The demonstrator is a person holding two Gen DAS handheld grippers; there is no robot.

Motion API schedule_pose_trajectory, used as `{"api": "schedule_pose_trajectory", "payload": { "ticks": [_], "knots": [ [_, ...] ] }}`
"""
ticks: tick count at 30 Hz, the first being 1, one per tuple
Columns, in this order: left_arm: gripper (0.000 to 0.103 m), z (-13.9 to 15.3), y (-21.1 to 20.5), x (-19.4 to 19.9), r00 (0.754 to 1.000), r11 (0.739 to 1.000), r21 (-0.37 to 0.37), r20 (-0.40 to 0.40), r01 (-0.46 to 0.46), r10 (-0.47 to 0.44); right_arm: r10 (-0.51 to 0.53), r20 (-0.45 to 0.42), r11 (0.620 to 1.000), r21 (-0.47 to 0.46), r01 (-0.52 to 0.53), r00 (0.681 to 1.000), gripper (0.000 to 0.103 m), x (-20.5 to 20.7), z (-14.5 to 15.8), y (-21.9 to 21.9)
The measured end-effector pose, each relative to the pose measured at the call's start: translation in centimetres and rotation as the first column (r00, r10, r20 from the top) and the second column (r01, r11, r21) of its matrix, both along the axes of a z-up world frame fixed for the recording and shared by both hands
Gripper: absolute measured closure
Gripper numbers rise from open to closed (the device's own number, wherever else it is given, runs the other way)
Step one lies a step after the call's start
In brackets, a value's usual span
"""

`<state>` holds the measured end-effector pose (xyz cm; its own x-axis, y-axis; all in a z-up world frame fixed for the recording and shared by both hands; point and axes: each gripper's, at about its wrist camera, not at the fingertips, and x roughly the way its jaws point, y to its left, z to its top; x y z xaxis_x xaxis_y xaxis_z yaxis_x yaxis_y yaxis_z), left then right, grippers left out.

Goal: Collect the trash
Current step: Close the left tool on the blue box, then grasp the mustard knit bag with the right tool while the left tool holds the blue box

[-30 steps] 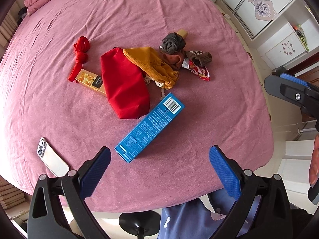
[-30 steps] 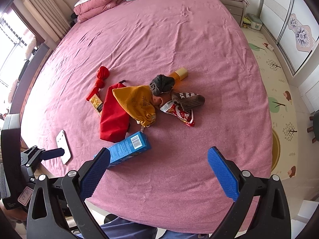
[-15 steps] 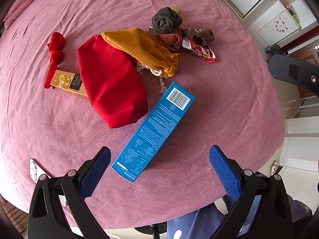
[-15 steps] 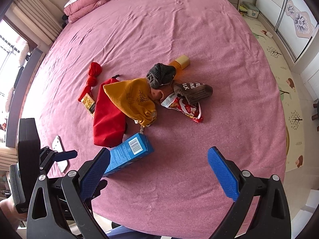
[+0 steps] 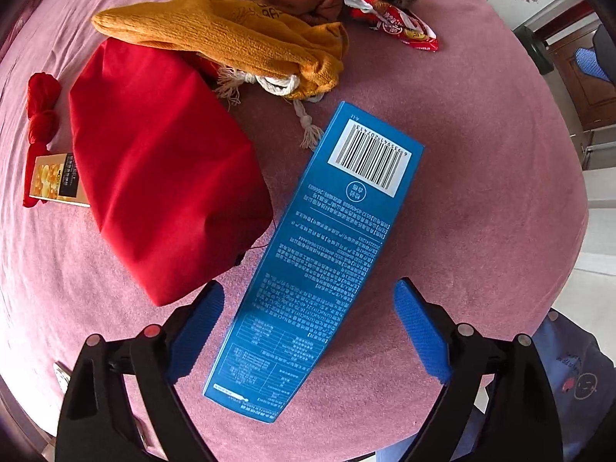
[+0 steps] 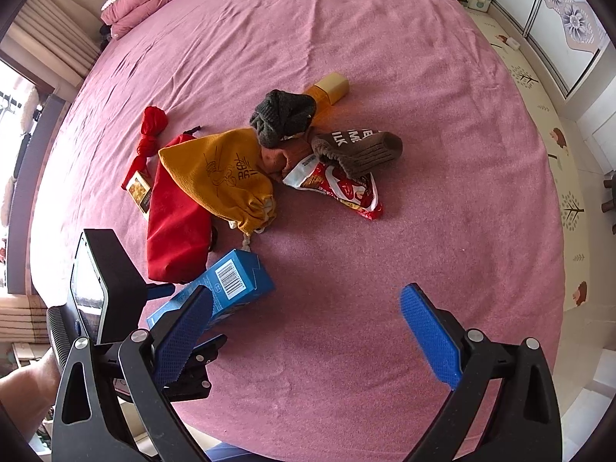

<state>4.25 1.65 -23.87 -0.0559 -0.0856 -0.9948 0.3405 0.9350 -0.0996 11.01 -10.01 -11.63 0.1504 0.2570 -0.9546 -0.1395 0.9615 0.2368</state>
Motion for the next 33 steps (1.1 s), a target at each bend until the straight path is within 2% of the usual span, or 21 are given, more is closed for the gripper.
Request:
{"api": "schedule_pose_trajectory", "payload": {
  "ticks": [2, 6, 9, 14, 17, 21, 27, 30, 33],
  "knots": [
    [0.023, -0.7, -0.1, 0.2, 1.000, 1.000, -0.008, -0.024, 0.000, 0.000, 0.001, -0.004, 1.000, -0.002, -0.001, 1.000, 0.009, 0.3, -0.3, 0.1],
    [0.030, -1.8, -0.1, 0.8, 0.999, 1.000, -0.004, -0.035, -0.012, 0.012, 0.004, -0.008, 1.000, -0.005, -0.004, 1.000, 0.009, 1.0, -0.5, 0.5],
    [0.043, -2.5, 0.3, 1.2, 0.998, 0.999, -0.021, -0.056, -0.039, 0.038, 0.012, -0.007, 1.000, -0.007, -0.012, 1.000, 0.009, 1.6, -0.7, 0.9],
    [0.047, -2.6, 1.2, 1.5, 0.995, 0.995, -0.065, -0.068, -0.070, 0.066, 0.037, -0.010, 0.999, 0.000, -0.037, 0.999, 0.009, 2.6, -1.0, 1.7],
    [0.050, -1.9, 2.8, 1.4, 0.992, 0.986, -0.127, -0.071, -0.109, 0.101, 0.059, -0.010, 0.998, 0.012, -0.058, 0.998, 0.009, 3.2, -1.1, 2.6],
    [0.050, -0.3, 5.4, 1.3, 0.978, 0.953, -0.218, -0.073, -0.209, 0.198, 0.096, -0.004, 0.995, 0.040, -0.096, 0.995, 0.009, 4.2, -1.1, 4.2],
    [0.050, 1.8, 10.1, 0.1, 0.940, 0.901, -0.271, -0.071, -0.339, 0.333, 0.159, -0.001, 0.985, 0.074, -0.158, 0.987, 0.010, 5.8, -1.4, 7.9],
    [0.050, 3.6, 13.1, -0.1, 0.912, 0.868, -0.286, -0.070, -0.406, 0.404, 0.179, -0.004, 0.982, 0.063, -0.178, 0.984, 0.010, 6.8, -1.9, 9.9],
    [0.050, 4.0, 13.9, 0.7, 0.890, 0.837, -0.314, -0.072, -0.448, 0.449, 0.195, -0.023, 0.979, 0.068, -0.193, 0.981, 0.010, 7.8, -2.8, 11.8]
  ]
}}
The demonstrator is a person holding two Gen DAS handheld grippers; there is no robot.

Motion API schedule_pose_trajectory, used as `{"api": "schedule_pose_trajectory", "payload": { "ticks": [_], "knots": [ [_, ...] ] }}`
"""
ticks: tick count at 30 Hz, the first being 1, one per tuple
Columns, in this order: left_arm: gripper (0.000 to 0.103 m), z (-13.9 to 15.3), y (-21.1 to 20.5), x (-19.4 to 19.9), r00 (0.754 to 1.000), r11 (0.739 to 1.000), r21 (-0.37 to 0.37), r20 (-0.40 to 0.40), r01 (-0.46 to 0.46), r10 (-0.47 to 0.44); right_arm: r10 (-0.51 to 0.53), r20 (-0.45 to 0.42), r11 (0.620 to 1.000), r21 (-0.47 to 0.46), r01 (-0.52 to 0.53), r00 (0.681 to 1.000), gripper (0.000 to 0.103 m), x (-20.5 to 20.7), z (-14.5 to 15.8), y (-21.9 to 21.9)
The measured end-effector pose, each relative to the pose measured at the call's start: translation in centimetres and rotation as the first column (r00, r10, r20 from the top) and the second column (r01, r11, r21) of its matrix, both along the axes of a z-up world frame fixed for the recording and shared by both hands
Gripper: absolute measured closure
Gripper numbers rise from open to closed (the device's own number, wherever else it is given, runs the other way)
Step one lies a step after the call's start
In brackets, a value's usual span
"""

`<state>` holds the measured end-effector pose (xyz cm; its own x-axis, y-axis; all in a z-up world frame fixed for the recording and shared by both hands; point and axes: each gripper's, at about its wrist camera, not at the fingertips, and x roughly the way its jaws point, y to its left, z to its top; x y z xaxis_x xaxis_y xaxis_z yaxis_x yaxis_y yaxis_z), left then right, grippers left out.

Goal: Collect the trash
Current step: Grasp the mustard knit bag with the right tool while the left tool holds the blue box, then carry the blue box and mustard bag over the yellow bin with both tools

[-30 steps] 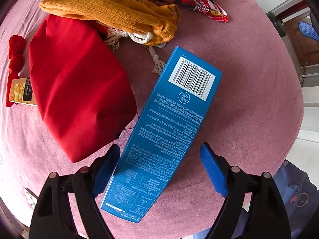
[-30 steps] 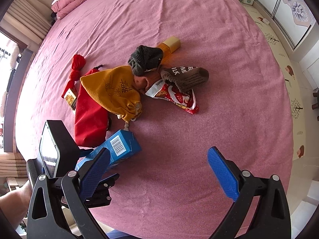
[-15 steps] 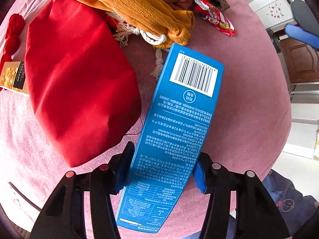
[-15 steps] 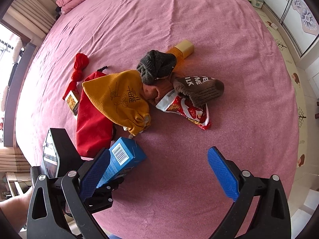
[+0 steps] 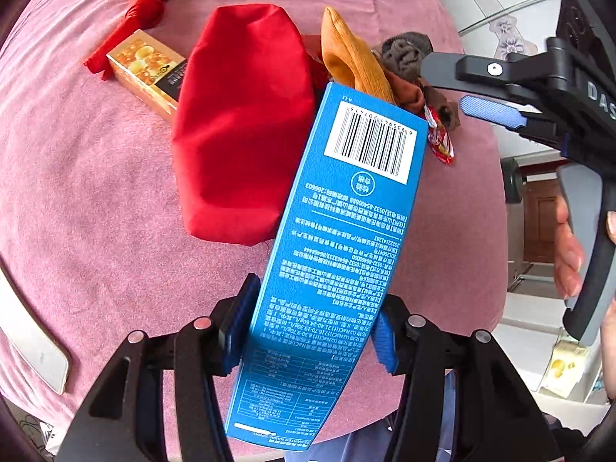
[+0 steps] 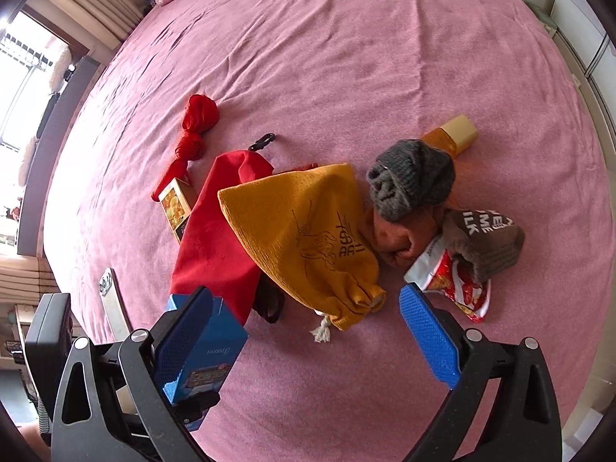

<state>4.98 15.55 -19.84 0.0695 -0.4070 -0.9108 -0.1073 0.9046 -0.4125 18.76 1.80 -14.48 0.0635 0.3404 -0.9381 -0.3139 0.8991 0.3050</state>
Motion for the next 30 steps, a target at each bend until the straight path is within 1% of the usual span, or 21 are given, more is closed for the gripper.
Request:
{"api": "schedule_pose_trajectory", "payload": {
  "ticks": [3, 6, 8, 9, 10, 11, 12, 13, 16, 17, 22, 26, 30],
  "knots": [
    [0.050, 0.2, 0.7, 0.2, 1.000, 0.999, -0.030, 0.001, -0.031, 0.031, 0.011, -0.023, 1.000, -0.009, -0.011, 1.000, 0.010, 0.9, -1.2, 1.6],
    [0.050, 0.4, 1.1, 0.5, 0.999, 0.999, -0.040, 0.003, -0.032, 0.032, 0.023, -0.059, 0.999, -0.037, -0.025, 0.998, 0.017, 1.6, -2.5, 2.8],
    [0.050, 0.3, 0.8, 0.8, 0.999, 0.998, -0.047, 0.000, -0.041, 0.041, 0.020, -0.076, 0.998, -0.060, -0.025, 0.997, 0.033, 1.9, -3.2, 3.0],
    [0.050, 0.4, 0.9, 0.8, 0.999, 0.998, -0.046, -0.002, -0.048, 0.048, 0.020, -0.082, 0.998, -0.065, -0.025, 0.996, 0.039, 1.9, -3.3, 2.9],
    [0.050, 0.4, 0.9, 0.8, 0.998, 0.997, -0.050, -0.004, -0.057, 0.057, 0.021, -0.088, 0.998, -0.061, -0.026, 0.996, 0.048, 2.0, -3.4, 2.9],
    [0.050, 0.4, 1.0, 0.9, 0.997, 0.996, -0.052, -0.008, -0.071, 0.071, 0.018, -0.085, 0.998, -0.053, -0.023, 0.996, 0.051, 1.9, -3.3, 2.7],
    [0.050, 0.4, 0.9, 0.9, 0.996, 0.995, -0.048, -0.011, -0.083, 0.083, 0.018, -0.076, 0.999, -0.038, -0.020, 0.997, 0.057, 1.8, -2.9, 2.4],
    [0.050, 0.4, 1.0, 0.8, 0.996, 0.995, -0.043, -0.014, -0.093, 0.092, 0.025, -0.081, 1.000, -0.006, -0.025, 0.996, 0.077, 1.7, -2.6, 2.3],
    [0.050, 0.7, 1.0, 0.9, 0.993, 0.993, -0.024, -0.015, -0.116, 0.115, 0.024, -0.067, 1.000, -0.001, -0.024, 0.997, 0.079, 1.1, -1.4, 1.4],
    [0.050, 0.6, -0.2, 0.9, 0.993, 0.993, -0.017, -0.014, -0.119, 0.119, 0.019, -0.067, 1.000, 0.010, -0.019, 0.998, 0.081, 0.9, -1.1, 0.9],
    [0.050, 1.4, -1.0, 0.9, 0.988, 0.988, 0.004, -0.015, -0.154, 0.154, -0.032, -0.087, 0.994, 0.105, 0.041, 0.996, 0.084, -0.6, 1.2, -2.6],
    [0.050, 2.8, -2.3, 0.2, 0.984, 0.984, 0.028, -0.013, -0.175, 0.176, -0.085, -0.129, 0.975, 0.196, 0.109, 0.988, 0.084, -1.8, 2.7, -6.0],
    [0.050, 4.8, -5.0, 0.2, 0.988, 0.987, 0.045, 0.004, -0.155, 0.155, -0.131, -0.147, 0.957, 0.241, 0.164, 0.981, 0.084, -3.2, 4.3, -9.9]
  ]
}}
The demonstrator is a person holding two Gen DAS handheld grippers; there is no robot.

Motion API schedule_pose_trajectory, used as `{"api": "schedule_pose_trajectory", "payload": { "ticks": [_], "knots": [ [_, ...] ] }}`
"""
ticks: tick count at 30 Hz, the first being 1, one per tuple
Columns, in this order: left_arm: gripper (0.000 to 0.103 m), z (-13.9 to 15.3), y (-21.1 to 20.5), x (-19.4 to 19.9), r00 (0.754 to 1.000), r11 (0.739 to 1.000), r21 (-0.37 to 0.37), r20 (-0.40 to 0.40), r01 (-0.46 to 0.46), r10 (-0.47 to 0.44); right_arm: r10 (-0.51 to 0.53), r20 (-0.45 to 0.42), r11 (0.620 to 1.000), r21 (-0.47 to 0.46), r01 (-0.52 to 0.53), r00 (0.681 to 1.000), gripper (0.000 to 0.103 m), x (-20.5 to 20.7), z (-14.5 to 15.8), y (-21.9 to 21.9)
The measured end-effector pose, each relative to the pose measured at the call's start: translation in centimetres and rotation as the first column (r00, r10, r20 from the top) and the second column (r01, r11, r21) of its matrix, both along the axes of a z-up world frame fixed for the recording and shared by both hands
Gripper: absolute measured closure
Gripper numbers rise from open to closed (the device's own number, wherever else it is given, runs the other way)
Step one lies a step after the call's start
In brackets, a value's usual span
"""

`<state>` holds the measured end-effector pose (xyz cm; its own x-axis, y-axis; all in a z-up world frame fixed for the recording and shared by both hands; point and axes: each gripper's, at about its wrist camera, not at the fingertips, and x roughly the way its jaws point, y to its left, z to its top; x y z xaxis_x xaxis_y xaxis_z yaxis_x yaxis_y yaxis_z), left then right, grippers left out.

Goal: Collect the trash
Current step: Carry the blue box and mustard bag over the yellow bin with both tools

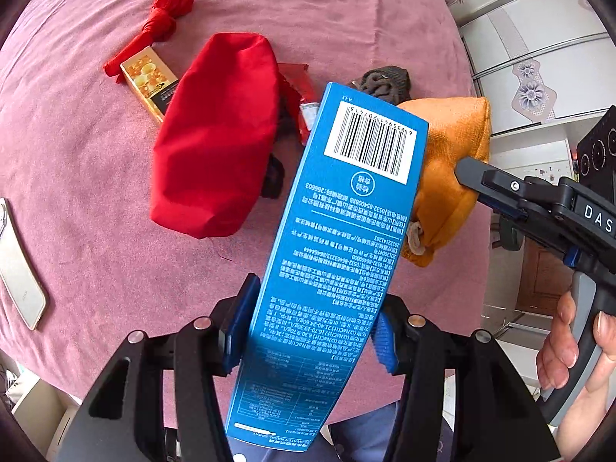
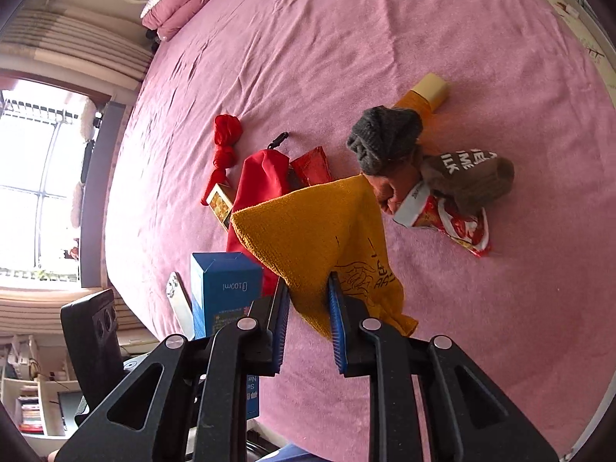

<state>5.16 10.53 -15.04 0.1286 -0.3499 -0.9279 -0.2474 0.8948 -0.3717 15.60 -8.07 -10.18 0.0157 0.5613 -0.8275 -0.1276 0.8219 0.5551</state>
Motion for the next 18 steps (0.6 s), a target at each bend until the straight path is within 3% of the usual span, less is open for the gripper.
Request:
{"api": "schedule_pose_trajectory", "payload": {
  "ticks": [9, 18],
  "knots": [
    [0.050, 3.0, -8.9, 1.2, 0.995, 0.995, 0.039, 0.032, 0.089, -0.090, -0.049, 0.065, 0.998, -0.024, 0.050, 0.997, 0.084, -2.3, 2.8, -8.7],
    [0.050, 3.7, -20.3, 4.4, 0.979, 0.979, 0.045, 0.042, 0.197, -0.199, -0.161, 0.089, 0.986, -0.022, 0.163, 0.983, 0.084, -3.5, 3.5, -19.9]
  ]
}}
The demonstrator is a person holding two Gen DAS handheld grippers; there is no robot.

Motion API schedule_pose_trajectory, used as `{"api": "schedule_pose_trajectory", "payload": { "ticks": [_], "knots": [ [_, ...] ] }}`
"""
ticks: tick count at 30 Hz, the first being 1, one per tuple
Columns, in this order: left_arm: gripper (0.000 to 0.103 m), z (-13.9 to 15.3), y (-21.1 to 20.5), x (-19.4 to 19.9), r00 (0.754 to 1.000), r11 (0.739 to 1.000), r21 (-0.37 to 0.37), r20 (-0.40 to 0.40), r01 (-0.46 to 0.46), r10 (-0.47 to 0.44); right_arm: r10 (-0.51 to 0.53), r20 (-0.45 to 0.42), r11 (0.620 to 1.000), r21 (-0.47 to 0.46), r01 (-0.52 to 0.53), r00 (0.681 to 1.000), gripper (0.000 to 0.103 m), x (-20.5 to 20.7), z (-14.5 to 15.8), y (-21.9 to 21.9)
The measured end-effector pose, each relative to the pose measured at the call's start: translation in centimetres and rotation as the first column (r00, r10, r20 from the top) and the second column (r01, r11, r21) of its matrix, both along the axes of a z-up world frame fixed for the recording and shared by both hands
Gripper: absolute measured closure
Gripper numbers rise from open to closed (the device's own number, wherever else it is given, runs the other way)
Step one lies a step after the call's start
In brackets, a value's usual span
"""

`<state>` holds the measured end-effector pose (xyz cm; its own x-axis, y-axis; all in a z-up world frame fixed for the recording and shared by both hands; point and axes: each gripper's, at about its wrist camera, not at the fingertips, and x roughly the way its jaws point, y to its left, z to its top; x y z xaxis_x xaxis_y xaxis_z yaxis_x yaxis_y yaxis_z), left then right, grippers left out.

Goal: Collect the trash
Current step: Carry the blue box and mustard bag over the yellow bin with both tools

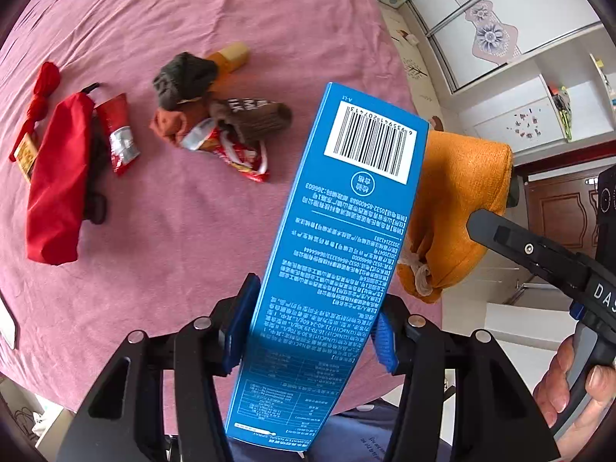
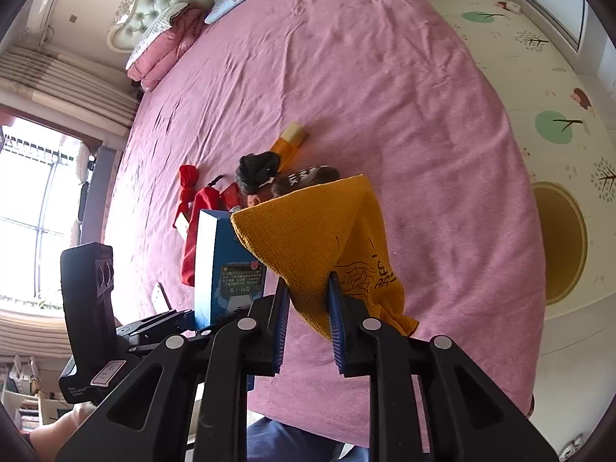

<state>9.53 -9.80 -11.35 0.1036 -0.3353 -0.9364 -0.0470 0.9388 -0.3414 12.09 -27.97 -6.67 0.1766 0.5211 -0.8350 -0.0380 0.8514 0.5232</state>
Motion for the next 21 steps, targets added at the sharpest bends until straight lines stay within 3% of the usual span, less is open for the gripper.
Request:
{"api": "schedule_pose_trajectory", "payload": {
  "ticks": [11, 21],
  "knots": [
    [0.050, -1.0, -13.8, 4.3, 0.987, 0.987, 0.011, -0.014, 0.159, -0.159, -0.192, -0.015, 0.981, -0.006, 0.192, 0.981, 0.084, -0.9, -1.7, -13.8],
    [0.050, -3.1, -24.7, 7.5, 0.949, 0.949, 0.016, -0.039, 0.315, -0.314, -0.393, -0.035, 0.920, -0.018, 0.393, 0.919, 0.084, -1.0, -4.2, -24.4]
  ]
}}
